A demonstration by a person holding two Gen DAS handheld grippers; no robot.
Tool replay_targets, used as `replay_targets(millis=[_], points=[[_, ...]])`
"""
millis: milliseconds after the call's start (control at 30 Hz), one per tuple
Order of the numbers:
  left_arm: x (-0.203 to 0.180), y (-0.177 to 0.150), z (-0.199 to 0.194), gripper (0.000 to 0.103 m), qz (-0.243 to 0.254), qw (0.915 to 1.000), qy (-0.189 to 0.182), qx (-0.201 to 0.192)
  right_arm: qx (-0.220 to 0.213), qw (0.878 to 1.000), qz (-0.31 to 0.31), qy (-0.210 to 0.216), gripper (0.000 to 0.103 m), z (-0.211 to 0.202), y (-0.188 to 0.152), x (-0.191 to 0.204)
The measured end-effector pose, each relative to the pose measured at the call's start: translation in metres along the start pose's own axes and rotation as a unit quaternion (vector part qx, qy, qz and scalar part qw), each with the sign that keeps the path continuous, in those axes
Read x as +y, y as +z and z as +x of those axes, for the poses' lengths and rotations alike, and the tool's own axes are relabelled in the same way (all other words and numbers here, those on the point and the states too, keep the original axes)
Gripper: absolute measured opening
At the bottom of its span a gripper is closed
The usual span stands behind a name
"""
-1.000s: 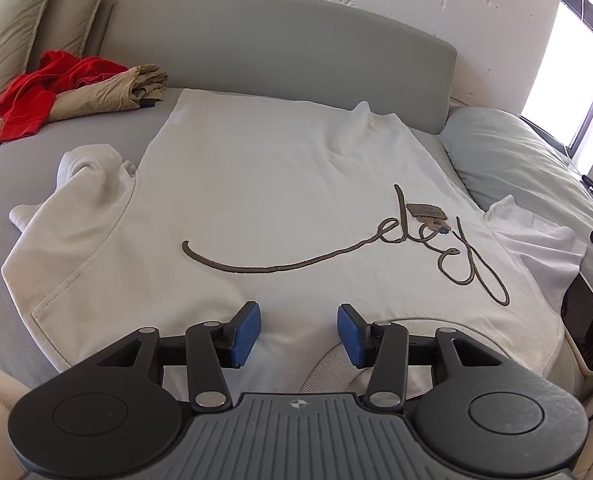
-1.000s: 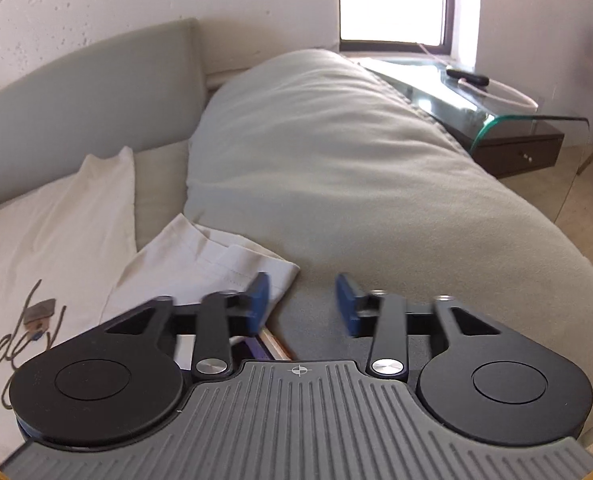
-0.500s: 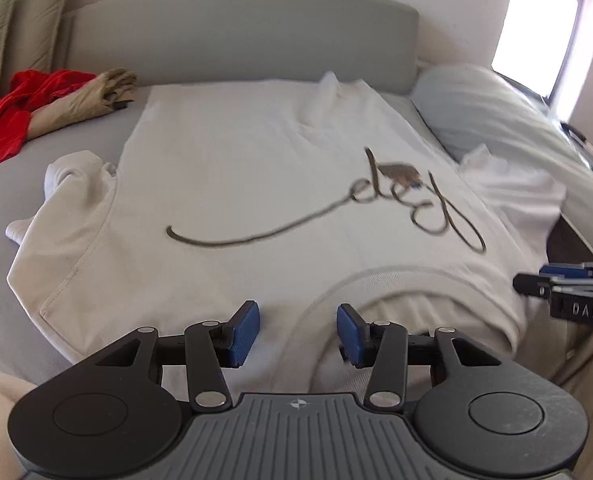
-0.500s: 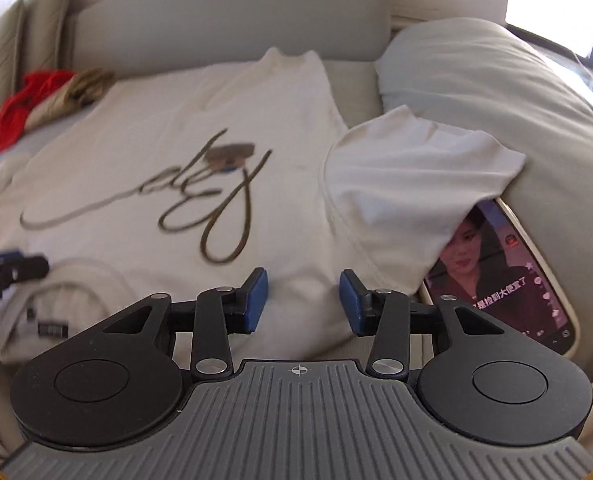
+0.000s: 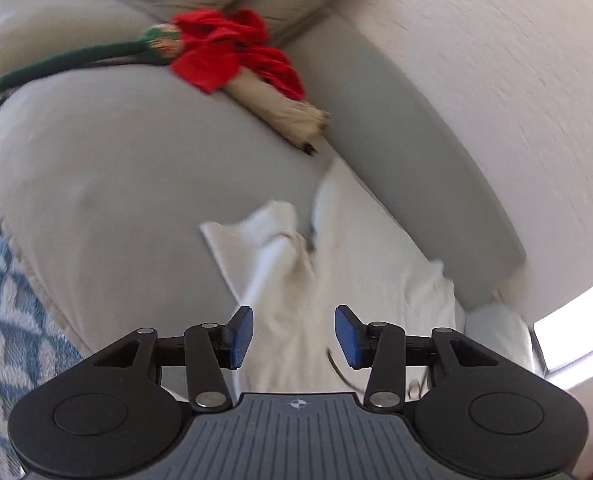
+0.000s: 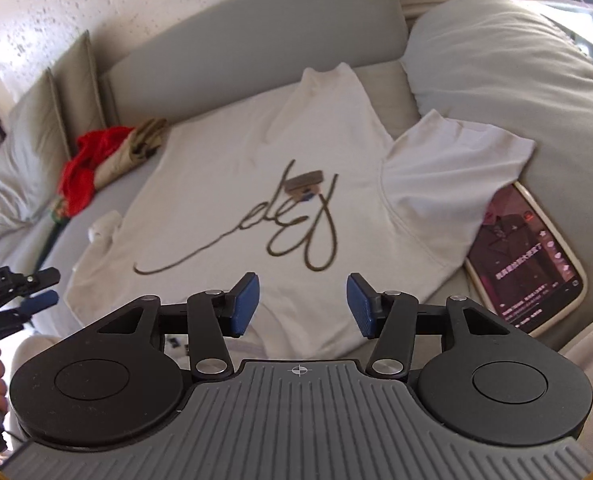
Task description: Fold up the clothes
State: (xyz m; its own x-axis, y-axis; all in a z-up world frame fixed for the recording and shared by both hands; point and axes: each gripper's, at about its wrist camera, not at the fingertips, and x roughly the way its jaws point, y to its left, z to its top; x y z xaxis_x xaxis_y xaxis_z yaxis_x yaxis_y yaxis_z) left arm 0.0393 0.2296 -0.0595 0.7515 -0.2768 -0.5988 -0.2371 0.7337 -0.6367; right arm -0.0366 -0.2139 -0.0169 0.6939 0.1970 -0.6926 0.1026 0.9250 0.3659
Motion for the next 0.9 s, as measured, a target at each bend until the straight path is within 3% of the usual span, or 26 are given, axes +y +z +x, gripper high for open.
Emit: replay_targets(millis=[67, 233, 400, 600, 667, 733, 900], points=[[0.021, 0.020, 0.013, 0.041, -0.050, 0.9987, 0.011, -0.001, -0.002, 1.000, 0.001, 0.014, 0.055, -0.003, 0.000, 0.005], [0.043, 0.047, 0.060, 0.040, -0.117, 0.9887, 0.020, 0.092, -0.002, 1.000, -0.015, 0.026, 0.055, -0.007, -0.002, 0.017], [0.035, 0.058, 0.078, 0.038, -0.108, 0.9877, 0.062, 0.094, 0.004, 1.000, -0.005, 0.025, 0.055, -0.007, -0.004, 0.015], [0.031, 0.063, 0.090, 0.032, -0.065, 0.9891, 0.095, 0.091, 0.008, 1.000, 0.006, 0.028, 0.055, -0.008, -0.008, 0.013], [0.030, 0.063, 0.089, 0.024, -0.044, 0.9883, 0.115, 0.091, 0.009, 0.999, 0.006, 0.030, 0.055, -0.009, -0.009, 0.013], [0.026, 0.063, 0.087, 0.007, -0.027, 0.9874, 0.129, 0.088, 0.010, 0.999, 0.006, 0.033, 0.055, -0.011, -0.010, 0.013], [0.000, 0.061, 0.051, 0.002, 0.066, 0.9863, 0.150, 0.012, 0.014, 0.999, -0.002, 0.037, 0.055, -0.015, -0.013, 0.014]])
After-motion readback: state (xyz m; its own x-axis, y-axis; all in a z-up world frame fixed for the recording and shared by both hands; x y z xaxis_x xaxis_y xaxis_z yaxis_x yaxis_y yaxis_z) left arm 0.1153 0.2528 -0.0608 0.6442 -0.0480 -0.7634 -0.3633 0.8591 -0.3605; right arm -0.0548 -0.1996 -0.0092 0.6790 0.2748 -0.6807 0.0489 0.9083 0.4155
